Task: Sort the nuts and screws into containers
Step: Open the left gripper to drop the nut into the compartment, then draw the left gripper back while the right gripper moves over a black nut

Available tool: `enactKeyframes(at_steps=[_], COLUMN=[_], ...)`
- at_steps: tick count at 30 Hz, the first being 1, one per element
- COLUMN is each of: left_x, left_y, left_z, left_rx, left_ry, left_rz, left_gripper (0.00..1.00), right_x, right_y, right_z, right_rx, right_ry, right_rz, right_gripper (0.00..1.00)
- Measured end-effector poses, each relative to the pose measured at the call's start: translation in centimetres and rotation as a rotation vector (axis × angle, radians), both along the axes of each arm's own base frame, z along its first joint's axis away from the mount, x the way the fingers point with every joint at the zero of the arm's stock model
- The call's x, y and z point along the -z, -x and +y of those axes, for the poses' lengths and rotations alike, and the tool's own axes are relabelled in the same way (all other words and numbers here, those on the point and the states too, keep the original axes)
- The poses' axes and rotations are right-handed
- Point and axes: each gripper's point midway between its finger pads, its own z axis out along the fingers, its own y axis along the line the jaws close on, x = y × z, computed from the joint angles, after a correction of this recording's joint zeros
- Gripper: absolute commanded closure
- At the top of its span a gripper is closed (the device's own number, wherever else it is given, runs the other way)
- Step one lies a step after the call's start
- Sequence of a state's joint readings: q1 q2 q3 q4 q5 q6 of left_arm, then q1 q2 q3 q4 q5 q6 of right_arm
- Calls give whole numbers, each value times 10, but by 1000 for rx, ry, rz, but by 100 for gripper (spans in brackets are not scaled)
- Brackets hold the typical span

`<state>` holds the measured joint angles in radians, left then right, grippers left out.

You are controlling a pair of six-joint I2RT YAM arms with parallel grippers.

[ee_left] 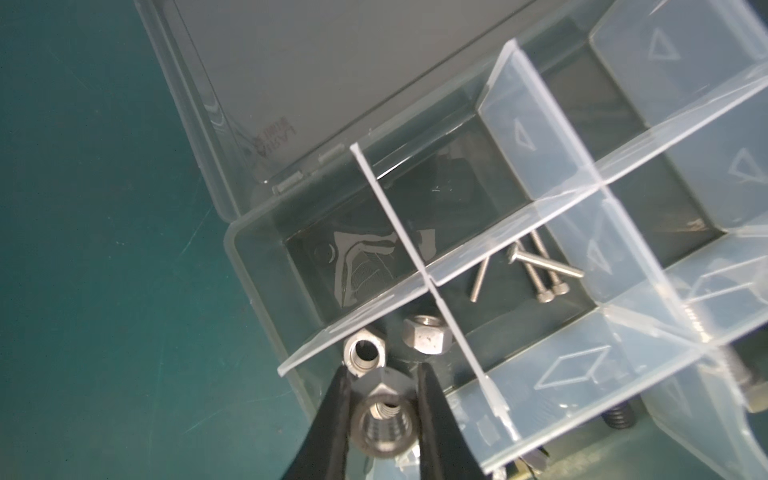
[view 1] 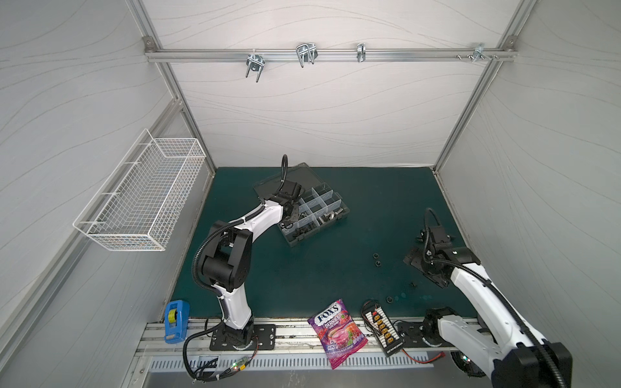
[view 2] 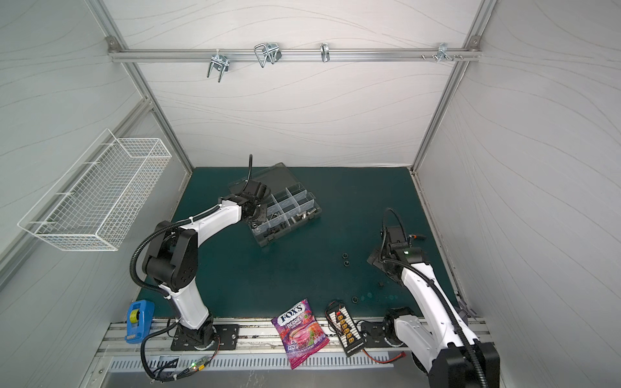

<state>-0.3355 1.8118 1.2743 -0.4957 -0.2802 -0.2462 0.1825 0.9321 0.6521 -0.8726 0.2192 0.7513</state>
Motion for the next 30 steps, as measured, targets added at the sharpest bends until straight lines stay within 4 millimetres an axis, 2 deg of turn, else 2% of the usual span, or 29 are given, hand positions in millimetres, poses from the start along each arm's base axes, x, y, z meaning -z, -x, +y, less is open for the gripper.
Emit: enactKeyframes(at_steps=[13, 17, 21, 24, 30], left_x=[4, 4, -1, -14, -56], left_y=[0, 0, 5, 9, 19], left_z=[0, 0, 1, 1, 0], left_rx=[-13, -16, -24, -23, -33], left_ry=[13, 16, 25, 43, 116], left_rz=[0, -2, -12, -39, -136], left_gripper=[47, 28, 1, 1, 1], right_x=[-1, -2, -6, -8, -11], right_y=[-1, -1, -1, 0, 6], right_z=[1, 2, 2, 2, 0], right_rx=[-2, -5, -12, -13, -12], right_ry=[-5, -11, -14, -14, -6], right_rz=[-2, -8, -30, -39, -39], right_gripper=[1, 1, 1, 1, 1])
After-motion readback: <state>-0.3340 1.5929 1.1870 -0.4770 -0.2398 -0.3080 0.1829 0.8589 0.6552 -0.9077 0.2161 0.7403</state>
